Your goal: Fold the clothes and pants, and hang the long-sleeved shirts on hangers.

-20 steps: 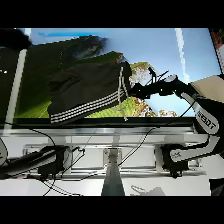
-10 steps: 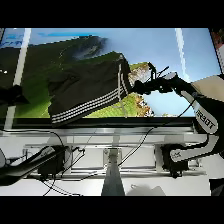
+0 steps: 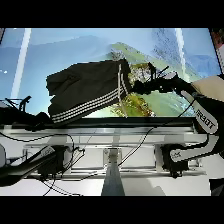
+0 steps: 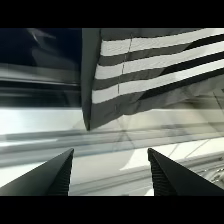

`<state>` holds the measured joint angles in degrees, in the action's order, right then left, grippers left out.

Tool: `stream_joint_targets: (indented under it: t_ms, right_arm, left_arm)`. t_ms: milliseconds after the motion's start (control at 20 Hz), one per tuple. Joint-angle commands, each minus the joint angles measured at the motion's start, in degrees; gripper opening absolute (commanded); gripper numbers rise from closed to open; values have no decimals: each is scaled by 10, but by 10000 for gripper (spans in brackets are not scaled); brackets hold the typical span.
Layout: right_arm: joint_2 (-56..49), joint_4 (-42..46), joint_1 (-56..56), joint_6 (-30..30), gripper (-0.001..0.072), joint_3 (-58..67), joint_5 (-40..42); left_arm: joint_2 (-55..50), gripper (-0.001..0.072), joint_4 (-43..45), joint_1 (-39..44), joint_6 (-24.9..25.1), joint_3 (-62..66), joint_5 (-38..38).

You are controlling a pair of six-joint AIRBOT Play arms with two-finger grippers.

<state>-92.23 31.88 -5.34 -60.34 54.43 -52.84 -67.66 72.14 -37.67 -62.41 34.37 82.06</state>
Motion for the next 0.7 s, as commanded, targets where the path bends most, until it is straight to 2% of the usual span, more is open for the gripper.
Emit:
stream_joint_targets:
  t_ms: [0, 150, 250, 300, 350, 400, 550, 650]
  right_arm:
    - [0, -1, -1, 0, 24, 1, -2]
    - [1, -1, -1, 0, 24, 1, -3]
    - [1, -1, -1, 0, 24, 1, -3]
    - [1, -1, -1, 0, 24, 1, -3]
    - [1, -1, -1, 0, 24, 1, -3]
    - [1, -1, -1, 0, 24, 1, -3]
    - [5, 0, -1, 3, 23, 1, -7]
    - [19, 2, -1, 50, 23, 7, -25]
  left_arm:
    - [-36, 487, -12, -2, 47, -35, -58]
    - [-61, 485, -89, -2, 106, -35, -95]
    - [-71, 406, -126, -2, 133, -35, -106]
    - [-73, 197, -136, -2, 147, -35, -106]
    - [-73, 32, -144, -2, 160, -35, -106]
    - [-73, 7, -154, -2, 174, -35, -107]
    - [-72, 6, -179, -2, 179, -25, -104]
    - [-67, 6, -194, -2, 179, -1, -88]
